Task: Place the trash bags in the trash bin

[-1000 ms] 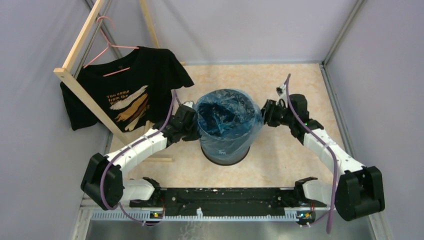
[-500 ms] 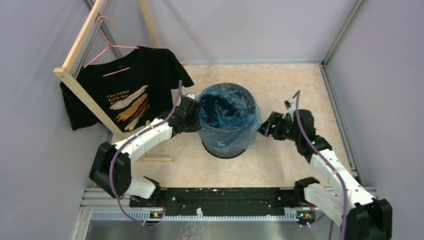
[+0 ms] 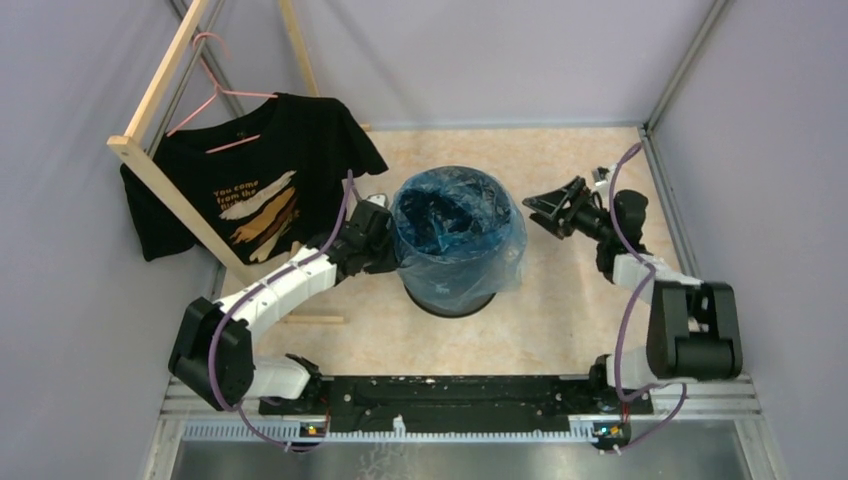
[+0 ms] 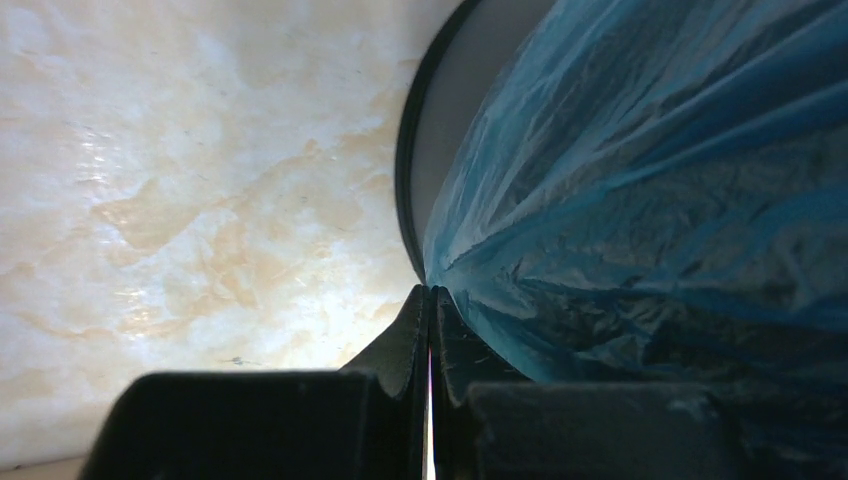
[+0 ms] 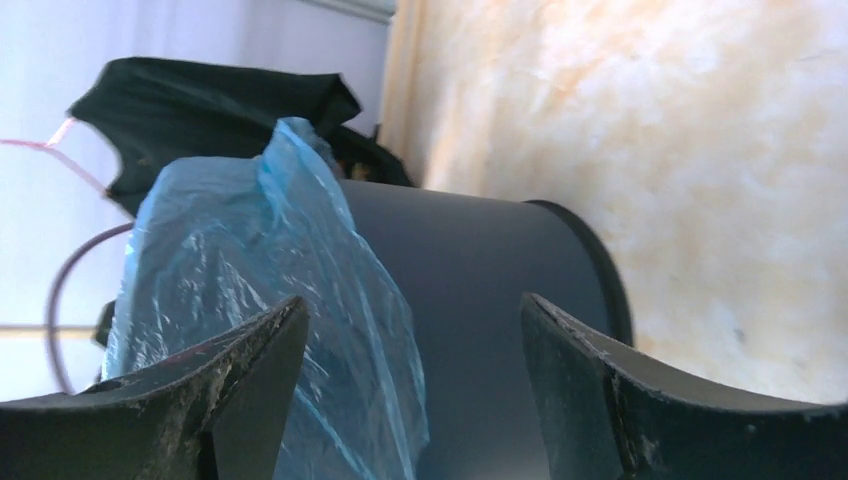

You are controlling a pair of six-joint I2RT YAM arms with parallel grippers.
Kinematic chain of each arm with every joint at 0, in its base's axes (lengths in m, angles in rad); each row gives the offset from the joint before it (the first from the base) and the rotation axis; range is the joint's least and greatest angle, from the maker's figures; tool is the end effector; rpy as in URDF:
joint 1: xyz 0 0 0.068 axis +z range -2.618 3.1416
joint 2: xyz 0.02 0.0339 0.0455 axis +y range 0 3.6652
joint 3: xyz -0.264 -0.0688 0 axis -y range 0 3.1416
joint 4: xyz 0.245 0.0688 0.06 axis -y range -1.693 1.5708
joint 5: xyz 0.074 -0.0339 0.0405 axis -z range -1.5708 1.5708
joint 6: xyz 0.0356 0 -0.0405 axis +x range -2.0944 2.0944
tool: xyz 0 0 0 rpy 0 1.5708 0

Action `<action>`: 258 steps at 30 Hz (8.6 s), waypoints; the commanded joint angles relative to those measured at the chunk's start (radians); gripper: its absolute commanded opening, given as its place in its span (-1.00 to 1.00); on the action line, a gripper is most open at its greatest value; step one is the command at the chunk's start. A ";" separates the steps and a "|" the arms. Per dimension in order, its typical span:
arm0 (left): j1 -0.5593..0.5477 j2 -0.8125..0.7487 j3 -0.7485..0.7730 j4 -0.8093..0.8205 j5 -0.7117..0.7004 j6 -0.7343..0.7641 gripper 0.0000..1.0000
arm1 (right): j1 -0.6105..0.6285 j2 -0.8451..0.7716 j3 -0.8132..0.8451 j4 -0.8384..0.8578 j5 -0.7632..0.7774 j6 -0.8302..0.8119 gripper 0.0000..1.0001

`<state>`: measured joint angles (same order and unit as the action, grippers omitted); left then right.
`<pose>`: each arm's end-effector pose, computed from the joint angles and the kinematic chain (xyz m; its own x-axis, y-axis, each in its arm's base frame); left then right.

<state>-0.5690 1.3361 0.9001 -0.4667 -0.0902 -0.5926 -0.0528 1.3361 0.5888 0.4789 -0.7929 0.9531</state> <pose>0.2324 -0.1448 0.2353 -0.8220 -0.1346 -0.5534 0.0368 0.9571 -0.2873 0.2755 0.0108 0.2215 -0.6824 0.6090 -0.4044 -0.1599 0.4155 0.8954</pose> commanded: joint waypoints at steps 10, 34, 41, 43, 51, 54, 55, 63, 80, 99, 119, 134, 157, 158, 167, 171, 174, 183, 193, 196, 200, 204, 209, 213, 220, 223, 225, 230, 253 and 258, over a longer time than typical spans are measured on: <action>0.007 -0.032 -0.058 0.097 0.143 -0.056 -1.00 | 0.170 0.407 -0.083 1.244 -0.050 0.714 0.57; 0.005 -0.043 -0.042 0.100 0.163 -0.052 -1.00 | 0.220 0.321 -0.150 1.227 0.032 0.715 -1.00; 0.007 -0.065 -0.039 0.072 0.121 -0.040 -1.00 | 0.214 0.243 -0.163 0.808 0.056 0.359 -1.00; 0.006 -0.070 -0.039 0.068 0.111 -0.034 -1.00 | 0.214 0.191 -0.156 0.624 0.097 0.213 -1.00; 0.008 -0.057 -0.048 0.076 0.109 -0.036 -1.00 | 0.223 0.139 -0.104 0.265 0.200 -0.064 -1.00; 0.007 -0.058 -0.060 0.101 0.118 -0.040 -1.00 | 0.227 0.176 -0.118 0.276 0.210 -0.079 -1.00; 0.007 -0.057 -0.065 0.107 0.119 -0.041 -1.00 | 0.228 0.193 -0.120 0.282 0.214 -0.083 -1.00; 0.006 -0.020 -0.110 0.152 0.147 -0.054 -1.00 | 0.249 0.248 -0.107 0.257 0.242 -0.151 -1.00; 0.006 -0.058 -0.199 0.159 0.062 -0.046 -1.00 | 0.264 0.227 -0.076 0.035 0.384 -0.301 -1.00; 0.006 -0.518 -0.142 -0.060 0.257 -0.007 0.39 | 0.261 -0.395 0.286 -0.871 0.777 -0.526 0.44; 0.005 -0.815 -0.073 0.100 0.522 0.279 0.97 | 0.918 0.265 1.177 -1.514 0.906 -0.864 0.73; 0.005 -1.008 -0.204 0.224 0.416 0.392 0.97 | 0.930 0.445 1.048 -1.439 0.808 -0.923 0.74; 0.005 -1.025 -0.207 0.208 0.393 0.407 0.97 | 0.928 0.594 0.929 -1.257 0.721 -0.934 0.15; 0.006 -1.025 -0.207 0.208 0.394 0.407 0.97 | 0.928 0.601 0.922 -1.249 0.724 -0.933 0.15; 0.005 -1.023 -0.207 0.202 0.381 0.407 0.97 | 0.923 0.653 0.870 -1.189 0.705 -0.934 0.14; 0.006 -1.023 -0.207 0.202 0.384 0.405 0.97 | 0.917 0.679 0.849 -1.156 0.689 -0.931 0.14; 0.006 -1.022 -0.207 0.202 0.384 0.404 0.97 | 0.915 0.700 0.837 -1.139 0.681 -0.927 0.14; 0.006 -1.019 -0.208 0.201 0.375 0.404 0.97 | 0.916 0.592 0.931 -1.226 0.702 -0.873 0.26; 0.006 -1.014 -0.211 0.197 0.340 0.398 0.97 | 0.916 0.432 1.060 -1.307 0.764 -0.804 0.44; 0.005 -1.007 -0.211 0.196 0.341 0.393 0.97 | 0.917 0.429 1.078 -1.325 0.766 -0.804 0.45; 0.006 -0.999 -0.212 0.197 0.338 0.392 0.97 | 0.916 0.400 1.091 -1.333 0.771 -0.795 0.45; 0.005 -0.975 -0.212 0.196 0.331 0.389 0.97 | 0.916 0.327 1.115 -1.323 0.764 -0.775 0.47; 0.005 -0.898 -0.181 0.142 0.351 0.307 0.97 | 0.916 0.162 1.127 -1.326 0.776 -0.754 0.59; 0.006 -0.788 -0.103 0.001 0.431 0.223 0.98 | 0.916 -0.045 1.029 -1.308 0.807 -0.746 0.81; 0.006 -0.655 -0.151 -0.071 0.458 0.131 0.97 | 0.916 -0.437 0.668 -1.235 0.835 -0.663 0.97; 0.004 -0.619 -0.192 -0.019 0.499 0.065 0.97 | 0.916 -0.563 0.509 -1.222 0.802 -0.607 0.97; 0.004 -0.617 -0.235 0.051 0.508 0.011 0.97 | 0.917 -0.634 0.395 -1.177 0.724 -0.551 0.97; 0.003 -0.577 -0.298 0.193 0.485 -0.075 0.98 | 0.921 -0.696 0.174 -1.046 0.576 -0.426 0.97; 0.004 -0.315 -0.137 0.182 0.418 0.127 0.98 | 0.943 -0.505 -0.149 -0.372 0.716 -0.172 0.97; 0.003 -0.467 -0.129 0.040 0.452 0.213 0.97 | 0.964 -0.420 -0.232 -0.187 0.838 -0.015 0.97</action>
<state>-0.5659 0.9810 0.7322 -0.3008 0.3508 -0.4927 0.8875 0.8654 0.4160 0.0494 -0.0483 0.7879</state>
